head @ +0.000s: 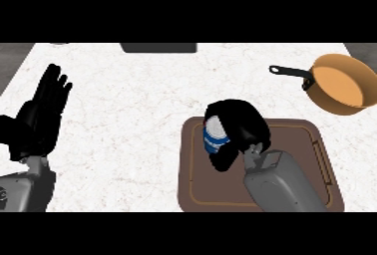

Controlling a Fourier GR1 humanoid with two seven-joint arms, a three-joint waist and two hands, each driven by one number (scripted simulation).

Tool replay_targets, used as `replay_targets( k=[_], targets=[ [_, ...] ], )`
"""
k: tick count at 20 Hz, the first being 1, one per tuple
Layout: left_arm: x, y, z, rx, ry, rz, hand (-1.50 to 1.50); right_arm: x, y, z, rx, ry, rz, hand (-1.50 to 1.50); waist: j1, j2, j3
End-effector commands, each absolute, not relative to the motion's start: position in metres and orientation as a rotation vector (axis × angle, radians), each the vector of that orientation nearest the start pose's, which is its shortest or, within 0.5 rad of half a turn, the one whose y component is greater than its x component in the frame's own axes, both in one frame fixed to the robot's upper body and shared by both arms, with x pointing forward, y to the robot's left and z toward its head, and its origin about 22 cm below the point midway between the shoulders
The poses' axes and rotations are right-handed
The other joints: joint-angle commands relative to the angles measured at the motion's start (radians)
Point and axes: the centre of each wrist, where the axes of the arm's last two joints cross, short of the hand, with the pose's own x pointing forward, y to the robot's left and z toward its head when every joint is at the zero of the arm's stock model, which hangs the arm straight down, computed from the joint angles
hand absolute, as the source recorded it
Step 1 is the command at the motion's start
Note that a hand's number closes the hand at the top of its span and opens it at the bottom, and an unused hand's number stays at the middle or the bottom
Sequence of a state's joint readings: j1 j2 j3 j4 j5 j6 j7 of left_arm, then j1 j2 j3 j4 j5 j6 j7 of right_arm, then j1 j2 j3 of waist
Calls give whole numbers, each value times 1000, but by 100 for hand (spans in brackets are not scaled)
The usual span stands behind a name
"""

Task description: Pick the can from the tray and place it in the pot

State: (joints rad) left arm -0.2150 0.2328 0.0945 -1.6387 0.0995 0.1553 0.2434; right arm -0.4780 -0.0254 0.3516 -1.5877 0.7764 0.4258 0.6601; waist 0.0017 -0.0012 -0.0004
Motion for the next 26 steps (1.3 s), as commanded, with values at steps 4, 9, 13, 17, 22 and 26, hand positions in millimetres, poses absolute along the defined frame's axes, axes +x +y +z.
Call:
replay_targets(
  k=[4, 9, 13, 17, 22, 26],
  targets=[
    [283, 275, 74, 199, -1609, 72, 0, 283, -108, 184, -818, -1505, 744, 150, -16, -3, 0],
    [283, 287, 80, 204, -1592, 78, 0, 273, -138, 224, -1045, -1610, 524, 150, -15, -3, 0],
    [287, 293, 81, 215, -1611, 83, 0, 264, -163, 236, -1067, -1632, 370, 150, -10, -1, 0],
    [282, 272, 89, 194, -1623, 60, 0, 289, -206, 242, -1147, -1592, 326, 150, -1, 1, 1],
    [286, 287, 78, 201, -1600, 49, 0, 324, -240, 235, -1077, -1588, 248, 150, 4, 4, 1],
    [291, 280, 80, 201, -1623, 65, 0, 334, -281, 239, -1094, -1566, 212, 150, 2, 3, 0]
  ],
)
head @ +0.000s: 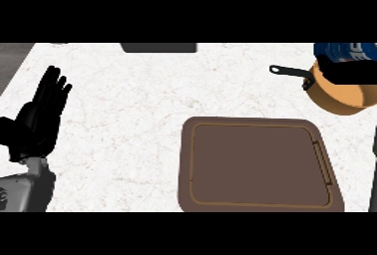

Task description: Pick the can from the tray and place it in the pot

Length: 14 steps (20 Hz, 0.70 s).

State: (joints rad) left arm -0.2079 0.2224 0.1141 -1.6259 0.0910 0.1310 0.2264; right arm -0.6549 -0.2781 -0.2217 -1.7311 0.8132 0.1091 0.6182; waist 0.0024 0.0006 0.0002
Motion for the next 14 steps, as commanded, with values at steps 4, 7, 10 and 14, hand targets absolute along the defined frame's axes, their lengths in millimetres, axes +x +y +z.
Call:
replay_targets(
  k=[4, 7, 10, 14],
  targets=[
    [287, 281, 90, 198, -1616, 69, 0, 353, -320, 208, -1115, -1515, 194, 150, 7, 3, 0],
    [281, 268, 79, 178, -1618, 70, 0, 361, -324, 202, -1053, -1590, 90, 150, 6, 2, 0],
    [284, 269, 85, 173, -1631, 66, 0, 357, -350, 195, -1457, -1397, 342, 150, 16, 11, 0],
    [278, 267, 82, 166, -1618, 24, 0, 376, -381, 182, -1537, -1301, 383, 150, 29, 10, 1]
  ],
)
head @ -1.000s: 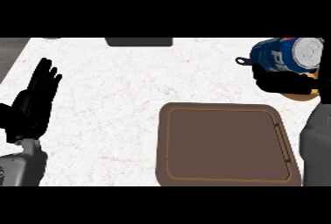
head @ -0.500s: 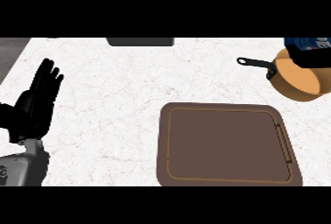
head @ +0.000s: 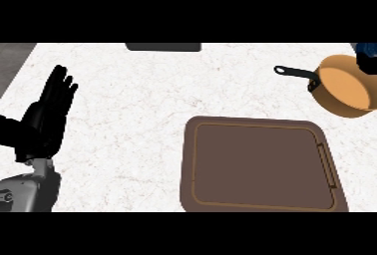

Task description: Pick the can from the tray and place it in the pot

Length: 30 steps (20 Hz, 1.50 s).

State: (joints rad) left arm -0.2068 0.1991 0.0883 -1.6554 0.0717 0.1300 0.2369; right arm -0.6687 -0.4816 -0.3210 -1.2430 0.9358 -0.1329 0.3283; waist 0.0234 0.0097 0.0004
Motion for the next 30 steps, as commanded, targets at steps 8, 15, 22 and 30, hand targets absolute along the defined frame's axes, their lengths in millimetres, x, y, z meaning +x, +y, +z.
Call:
replay_targets(
  k=[8, 15, 22, 30],
  targets=[
    [293, 277, 71, 163, -1615, 54, 0, 406, -403, 137, -1404, -1266, 365, 150, 9, 5, 1],
    [294, 260, 97, 169, -1630, 51, 0, 406, -415, 116, -1108, -1290, 275, -150, 16, 6, 3],
    [284, 271, 86, 166, -1621, 46, 0, 406, -420, 118, -875, -1553, 22, -150, 22, 4, 4],
    [286, 277, 92, 160, -1635, 59, 0, 368, -485, 128, -769, -1676, -246, -150, 16, 8, 4]
  ],
)
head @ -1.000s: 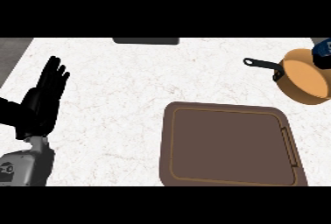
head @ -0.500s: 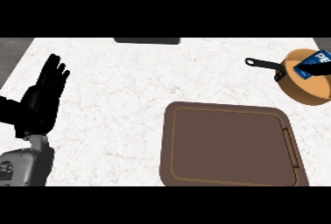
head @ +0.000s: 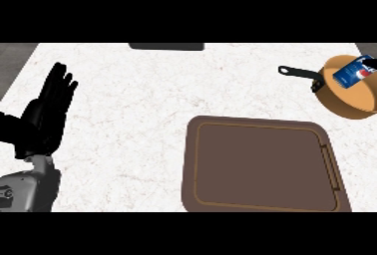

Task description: Pick the can from the tray and place it in the pot

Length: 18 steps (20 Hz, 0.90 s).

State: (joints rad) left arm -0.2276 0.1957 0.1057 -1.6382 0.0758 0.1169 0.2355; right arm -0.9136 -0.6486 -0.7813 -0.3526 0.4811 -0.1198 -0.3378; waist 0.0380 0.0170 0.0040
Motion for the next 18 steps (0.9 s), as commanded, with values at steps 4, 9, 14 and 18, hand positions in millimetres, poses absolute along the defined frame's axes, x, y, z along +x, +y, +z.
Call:
replay_targets(
  k=[4, 9, 14, 18],
  targets=[
    [292, 283, 99, 166, -1632, 48, 0, 346, -509, 119, -753, -1665, -257, -150, -12, -4, -1],
    [284, 274, 81, 187, -1625, 54, 0, 317, -544, 139, -737, -1653, -218, -150, -14, -6, -1],
    [278, 270, 89, 168, -1618, 64, 0, 291, -564, 130, -728, -1662, -213, -150, -12, -8, -1],
    [293, 267, 83, 165, -1620, 57, 0, 267, -583, 135, -694, -1650, -195, -150, -20, -7, -1]
  ],
)
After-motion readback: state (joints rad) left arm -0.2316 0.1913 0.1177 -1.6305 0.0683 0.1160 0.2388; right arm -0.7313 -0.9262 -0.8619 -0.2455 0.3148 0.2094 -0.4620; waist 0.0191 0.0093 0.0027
